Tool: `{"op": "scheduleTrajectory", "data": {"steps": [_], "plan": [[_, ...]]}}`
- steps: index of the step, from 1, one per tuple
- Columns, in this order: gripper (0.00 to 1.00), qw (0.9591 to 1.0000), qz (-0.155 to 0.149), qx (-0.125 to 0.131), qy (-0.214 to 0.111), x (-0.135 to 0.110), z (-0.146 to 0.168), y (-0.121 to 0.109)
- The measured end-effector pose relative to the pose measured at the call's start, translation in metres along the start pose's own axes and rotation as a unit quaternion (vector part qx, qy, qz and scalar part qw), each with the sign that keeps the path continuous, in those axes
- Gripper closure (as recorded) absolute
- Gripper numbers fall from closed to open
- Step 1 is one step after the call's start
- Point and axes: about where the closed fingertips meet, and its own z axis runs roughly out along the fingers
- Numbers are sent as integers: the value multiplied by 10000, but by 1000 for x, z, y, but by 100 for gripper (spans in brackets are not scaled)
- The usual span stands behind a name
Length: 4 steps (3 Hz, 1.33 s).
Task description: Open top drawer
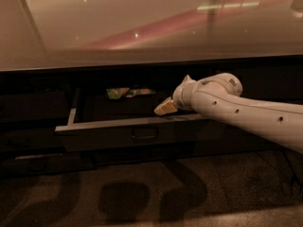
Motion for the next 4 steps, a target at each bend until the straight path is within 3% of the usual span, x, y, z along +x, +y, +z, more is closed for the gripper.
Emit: {"op": "scheduleTrajectory", "data": {"steps": [2,3,4], "plan": [[0,9995,-4,137,271,44,-19,24],[0,9995,24,140,290,44,-24,24],[0,9969,-15,312,726,79,-51,24]]}}
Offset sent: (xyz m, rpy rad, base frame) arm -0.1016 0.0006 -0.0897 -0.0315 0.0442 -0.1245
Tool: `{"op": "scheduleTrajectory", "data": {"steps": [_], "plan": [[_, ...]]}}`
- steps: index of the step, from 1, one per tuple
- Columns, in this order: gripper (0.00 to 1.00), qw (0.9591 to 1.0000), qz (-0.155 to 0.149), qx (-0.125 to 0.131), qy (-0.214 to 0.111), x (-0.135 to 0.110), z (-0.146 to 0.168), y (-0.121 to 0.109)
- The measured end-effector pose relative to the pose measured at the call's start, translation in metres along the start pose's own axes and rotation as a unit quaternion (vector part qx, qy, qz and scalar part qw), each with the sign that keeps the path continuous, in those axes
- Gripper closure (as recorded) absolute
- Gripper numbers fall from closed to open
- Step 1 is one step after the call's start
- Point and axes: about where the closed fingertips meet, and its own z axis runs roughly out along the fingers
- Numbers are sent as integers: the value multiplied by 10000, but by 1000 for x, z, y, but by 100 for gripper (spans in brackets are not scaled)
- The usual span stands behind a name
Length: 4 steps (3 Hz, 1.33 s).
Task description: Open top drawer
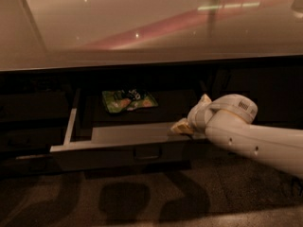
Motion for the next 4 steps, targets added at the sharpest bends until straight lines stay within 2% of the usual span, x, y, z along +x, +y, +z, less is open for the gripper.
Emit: {"op": "scheduleTrajectory", "data": {"steps": [2,3,4], "plan": [[0,9993,68,237,283,19,-13,-3],[0,9928,-110,693,974,59,-36,10],[0,9928,-110,693,974,59,-36,10]]}}
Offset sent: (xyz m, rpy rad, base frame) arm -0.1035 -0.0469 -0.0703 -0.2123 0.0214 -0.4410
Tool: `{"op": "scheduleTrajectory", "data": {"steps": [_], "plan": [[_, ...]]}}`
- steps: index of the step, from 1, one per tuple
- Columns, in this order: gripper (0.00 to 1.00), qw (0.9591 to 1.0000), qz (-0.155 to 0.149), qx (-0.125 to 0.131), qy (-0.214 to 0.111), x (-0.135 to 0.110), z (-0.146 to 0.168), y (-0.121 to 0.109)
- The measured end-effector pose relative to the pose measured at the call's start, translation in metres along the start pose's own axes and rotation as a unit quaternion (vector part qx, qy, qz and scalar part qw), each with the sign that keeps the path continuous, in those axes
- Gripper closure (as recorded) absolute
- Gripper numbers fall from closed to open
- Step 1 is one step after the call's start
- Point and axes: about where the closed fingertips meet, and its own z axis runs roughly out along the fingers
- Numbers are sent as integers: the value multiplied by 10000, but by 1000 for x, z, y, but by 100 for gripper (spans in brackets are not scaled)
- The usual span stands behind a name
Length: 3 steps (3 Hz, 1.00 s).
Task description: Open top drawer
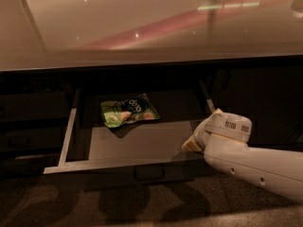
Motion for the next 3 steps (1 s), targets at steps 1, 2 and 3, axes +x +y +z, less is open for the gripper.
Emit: {"op": "scheduleTrajectory", "data": {"steps": [1,2,3], "plan": [[0,10000,-67,-24,-36,-1,-4,5],[0,9994,-166,-43,-296,11,-31,24],[0,9994,-166,-43,-296,10,-31,24]]}}
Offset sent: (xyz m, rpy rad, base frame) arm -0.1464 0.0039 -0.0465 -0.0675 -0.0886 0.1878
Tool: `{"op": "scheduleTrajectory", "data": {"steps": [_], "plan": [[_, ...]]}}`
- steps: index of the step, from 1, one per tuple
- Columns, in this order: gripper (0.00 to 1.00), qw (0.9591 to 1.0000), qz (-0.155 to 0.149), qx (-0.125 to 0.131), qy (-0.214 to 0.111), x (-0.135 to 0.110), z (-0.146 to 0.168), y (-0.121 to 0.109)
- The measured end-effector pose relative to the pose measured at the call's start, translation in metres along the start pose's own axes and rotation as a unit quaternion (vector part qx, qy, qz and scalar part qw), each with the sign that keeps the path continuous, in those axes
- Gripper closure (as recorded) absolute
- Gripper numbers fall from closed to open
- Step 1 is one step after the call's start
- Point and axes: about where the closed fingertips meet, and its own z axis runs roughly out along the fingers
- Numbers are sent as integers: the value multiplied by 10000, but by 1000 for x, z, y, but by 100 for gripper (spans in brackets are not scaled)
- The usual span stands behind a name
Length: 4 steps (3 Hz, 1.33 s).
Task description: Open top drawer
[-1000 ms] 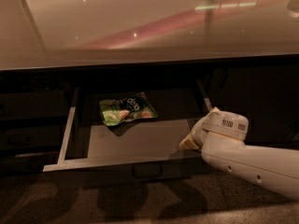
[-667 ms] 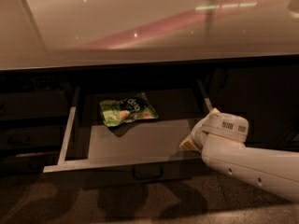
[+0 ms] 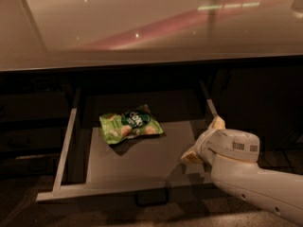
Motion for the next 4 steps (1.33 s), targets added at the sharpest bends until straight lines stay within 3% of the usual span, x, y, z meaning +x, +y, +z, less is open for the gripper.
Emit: {"op": "scheduleTrajectory", "data": {"steps": [2,3,4], "plan": [[0,9999,-38,-30,131,61,-22,39],[0,9989,-44,-58,467,97,-30,57],[0,9989,-43,-58,467,97,-30,57]]}}
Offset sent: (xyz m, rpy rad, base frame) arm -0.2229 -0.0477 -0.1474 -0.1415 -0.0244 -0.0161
